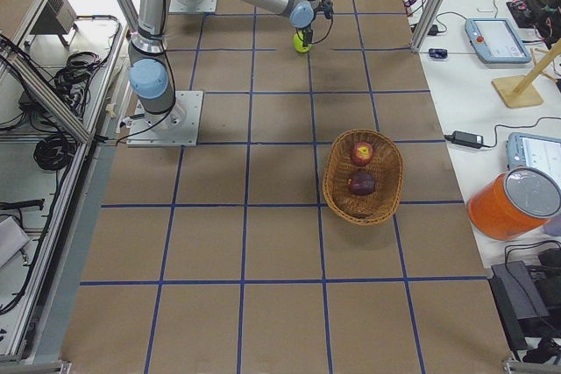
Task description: Put all apples into basket
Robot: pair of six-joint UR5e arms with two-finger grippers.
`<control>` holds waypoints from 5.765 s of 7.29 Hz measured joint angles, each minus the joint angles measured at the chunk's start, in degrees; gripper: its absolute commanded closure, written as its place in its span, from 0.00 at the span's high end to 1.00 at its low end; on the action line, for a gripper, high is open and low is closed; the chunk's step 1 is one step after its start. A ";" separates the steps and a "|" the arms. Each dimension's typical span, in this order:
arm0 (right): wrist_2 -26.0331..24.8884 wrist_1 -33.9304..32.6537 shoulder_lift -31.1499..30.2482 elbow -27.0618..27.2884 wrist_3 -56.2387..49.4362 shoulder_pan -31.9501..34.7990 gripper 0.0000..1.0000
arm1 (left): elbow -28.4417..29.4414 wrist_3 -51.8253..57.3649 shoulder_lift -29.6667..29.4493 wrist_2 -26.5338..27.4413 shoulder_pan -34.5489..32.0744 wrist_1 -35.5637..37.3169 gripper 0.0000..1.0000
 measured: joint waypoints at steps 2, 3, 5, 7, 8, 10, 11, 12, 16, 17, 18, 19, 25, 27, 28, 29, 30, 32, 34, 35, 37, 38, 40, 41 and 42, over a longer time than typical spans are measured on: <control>0.49 -3.79 2.41 0.47 2.81 0.74 1.00 | 3.10 -1.26 -1.78 0.21 -0.92 -2.85 1.00; 0.50 -6.08 3.97 0.52 3.13 1.08 0.45 | 3.03 -1.29 -1.91 0.31 -1.15 -1.37 1.00; -0.06 -11.42 6.23 0.57 3.36 1.27 0.00 | 1.88 -1.28 -1.28 0.42 -1.04 1.47 1.00; 0.07 -10.22 5.37 -0.01 3.41 0.87 0.00 | 1.15 -1.29 -0.86 0.43 -0.90 2.72 1.00; 0.19 -7.19 3.20 -1.08 3.22 -0.61 0.00 | 1.08 -1.31 -0.76 0.42 -0.89 2.96 1.00; 0.06 4.56 -0.73 -8.19 0.42 -8.46 0.00 | 1.01 -1.31 -0.66 0.45 -0.90 3.16 1.00; -0.86 11.05 -1.33 -12.63 -3.97 -14.14 0.00 | 1.01 -1.31 -0.61 0.43 -0.89 3.20 1.00; -2.53 16.45 -1.28 -16.35 -9.88 -20.95 0.00 | 1.02 -1.31 -0.55 0.40 -0.88 3.22 1.00; -11.49 14.78 3.84 -22.96 -48.20 -45.36 0.00 | 0.99 -1.32 -0.29 0.44 -0.87 3.23 1.00; -12.78 11.34 6.86 -23.84 -54.07 -49.22 0.00 | 0.99 -1.31 -0.29 0.46 -0.87 3.23 1.00; -13.33 8.53 9.70 -24.47 -58.39 -52.13 0.01 | 0.99 -1.31 -0.28 0.45 -0.88 3.23 1.00; -13.50 6.85 11.45 -24.85 -61.04 -53.95 0.63 | 0.99 -1.31 -0.28 0.46 -0.88 3.23 1.00; -12.71 11.07 8.67 -25.17 -60.56 -53.22 1.00 | 1.00 -1.32 -0.28 0.46 -0.87 3.23 1.00; -12.63 21.71 2.30 -25.06 -44.54 -42.76 1.00 | 0.99 -1.31 -0.28 0.46 -0.87 3.23 1.00; -12.23 28.17 -1.38 -24.67 -33.89 -35.40 1.00 | 0.99 -1.32 -0.28 0.46 -0.88 3.23 1.00; -10.65 33.25 -5.61 -23.41 -25.17 -28.50 1.00 | 0.99 -1.31 -0.28 0.46 -0.88 3.23 1.00; -8.14 36.06 -10.14 -20.63 -18.58 -23.41 1.00 | 0.99 -1.31 -0.26 0.46 -0.86 3.23 1.00; -5.68 35.48 -17.17 -12.28 -11.58 -18.32 1.00 | 0.99 -1.31 -0.23 0.46 -0.84 3.23 1.00; -5.68 32.93 -18.84 -11.01 -11.62 -16.95 1.00 | 0.99 -1.31 -0.25 0.46 -0.81 3.23 1.00; -5.57 33.93 -18.97 -12.96 -12.17 -16.31 1.00 | 0.99 -1.31 -0.23 0.46 -0.81 3.23 1.00; -5.57 35.60 -19.19 -14.59 -14.49 -17.60 1.00 | 0.99 -1.31 -0.21 0.46 -0.83 3.23 1.00; -5.24 35.87 -19.32 -14.84 -15.35 -18.77 1.00 | 0.99 -1.31 -0.22 0.46 -0.82 3.23 1.00; -5.59 36.29 -19.20 -14.50 -16.31 -20.17 1.00 | 1.04 -1.32 -0.21 0.44 -0.79 3.23 1.00; -5.59 36.35 -19.29 -14.48 -16.39 -20.41 1.00 | 1.06 -1.31 -0.20 0.42 -0.79 3.23 1.00; -5.29 36.41 -19.38 -14.44 -16.37 -20.40 1.00 | 1.06 -1.31 -0.20 0.44 -0.79 3.23 1.00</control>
